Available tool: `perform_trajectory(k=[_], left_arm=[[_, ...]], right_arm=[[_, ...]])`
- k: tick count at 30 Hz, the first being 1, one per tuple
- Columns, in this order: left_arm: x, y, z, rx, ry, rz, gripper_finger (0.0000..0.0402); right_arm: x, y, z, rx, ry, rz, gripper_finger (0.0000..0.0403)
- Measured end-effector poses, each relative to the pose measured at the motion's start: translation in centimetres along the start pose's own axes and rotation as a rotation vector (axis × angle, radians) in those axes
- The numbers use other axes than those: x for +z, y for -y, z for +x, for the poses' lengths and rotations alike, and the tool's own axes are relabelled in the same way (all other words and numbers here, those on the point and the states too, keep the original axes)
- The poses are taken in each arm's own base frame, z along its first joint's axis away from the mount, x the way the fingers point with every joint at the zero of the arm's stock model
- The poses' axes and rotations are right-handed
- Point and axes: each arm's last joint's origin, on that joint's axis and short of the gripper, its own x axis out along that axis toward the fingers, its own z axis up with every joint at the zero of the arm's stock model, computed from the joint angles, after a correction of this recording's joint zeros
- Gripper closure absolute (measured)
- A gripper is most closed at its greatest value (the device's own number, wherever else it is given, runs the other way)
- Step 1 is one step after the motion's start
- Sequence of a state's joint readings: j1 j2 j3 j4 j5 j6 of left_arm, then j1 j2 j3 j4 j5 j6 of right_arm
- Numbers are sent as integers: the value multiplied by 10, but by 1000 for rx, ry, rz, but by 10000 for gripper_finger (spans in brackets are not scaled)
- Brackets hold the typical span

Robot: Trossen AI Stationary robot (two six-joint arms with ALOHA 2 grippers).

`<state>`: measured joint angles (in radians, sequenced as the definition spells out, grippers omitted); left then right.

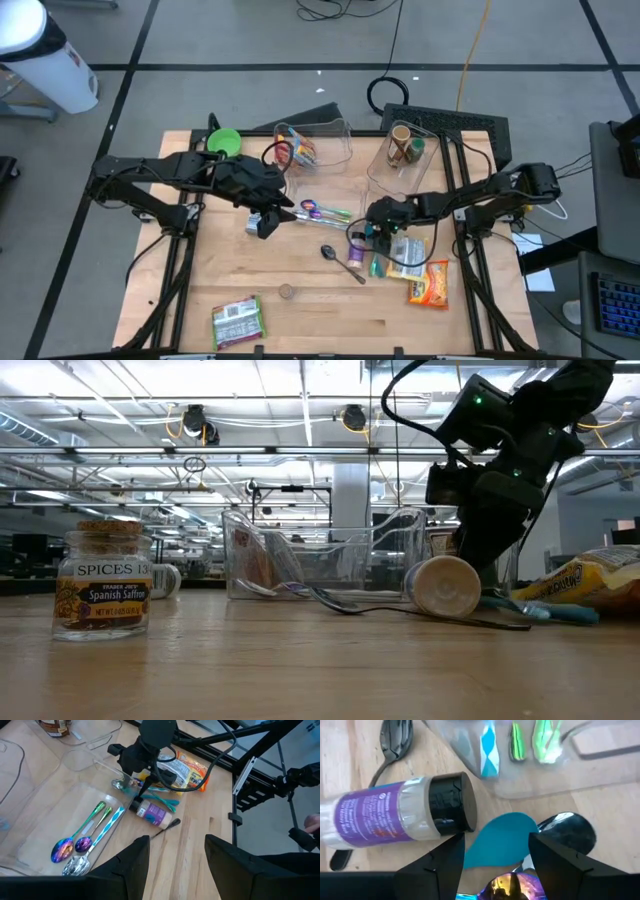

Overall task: Pick & Place Food Item
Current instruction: Put the blue spoon into the bottom transparent bin

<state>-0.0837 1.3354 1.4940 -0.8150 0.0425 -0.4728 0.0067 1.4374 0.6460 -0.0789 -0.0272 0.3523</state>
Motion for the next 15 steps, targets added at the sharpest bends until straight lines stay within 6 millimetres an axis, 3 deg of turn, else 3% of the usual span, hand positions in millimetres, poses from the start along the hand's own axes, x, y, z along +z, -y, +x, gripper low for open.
perform_trajectory(k=[15], left_arm=[[1, -2, 0, 8, 3, 42, 204]], right_arm=[[4, 3, -11, -54, 44, -65, 191]])
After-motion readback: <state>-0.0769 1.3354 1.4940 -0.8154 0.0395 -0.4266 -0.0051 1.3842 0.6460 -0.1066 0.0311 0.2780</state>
